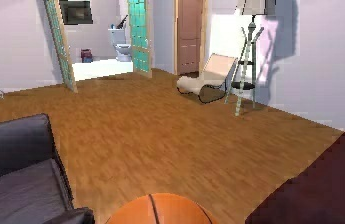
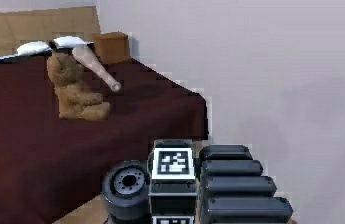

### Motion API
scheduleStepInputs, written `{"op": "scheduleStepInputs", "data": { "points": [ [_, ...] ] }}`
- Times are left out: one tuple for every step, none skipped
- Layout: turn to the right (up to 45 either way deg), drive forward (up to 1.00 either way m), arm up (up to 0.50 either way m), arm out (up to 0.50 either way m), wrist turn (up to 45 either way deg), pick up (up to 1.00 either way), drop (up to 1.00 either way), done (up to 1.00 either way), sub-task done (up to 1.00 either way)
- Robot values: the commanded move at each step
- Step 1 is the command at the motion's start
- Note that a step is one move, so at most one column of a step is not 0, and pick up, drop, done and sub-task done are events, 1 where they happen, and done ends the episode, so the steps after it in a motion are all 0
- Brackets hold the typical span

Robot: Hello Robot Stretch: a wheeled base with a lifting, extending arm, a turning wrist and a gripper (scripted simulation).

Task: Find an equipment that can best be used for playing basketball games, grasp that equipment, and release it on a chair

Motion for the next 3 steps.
{"op": "scheduleStepInputs", "data": {
  "points": [
    [0.0, 0.60, 0.00, 0.00, 0.0, 0.00, 0.00, 0.00, 0.00],
    [-3.0, 0.00, 0.00, 0.00, 0.0, 0.00, 0.00, 0.00, 0.00],
    [0.0, 1.00, 0.00, 0.00, 0.0, 0.00, 0.00, 0.00, 0.00]
  ]
}}
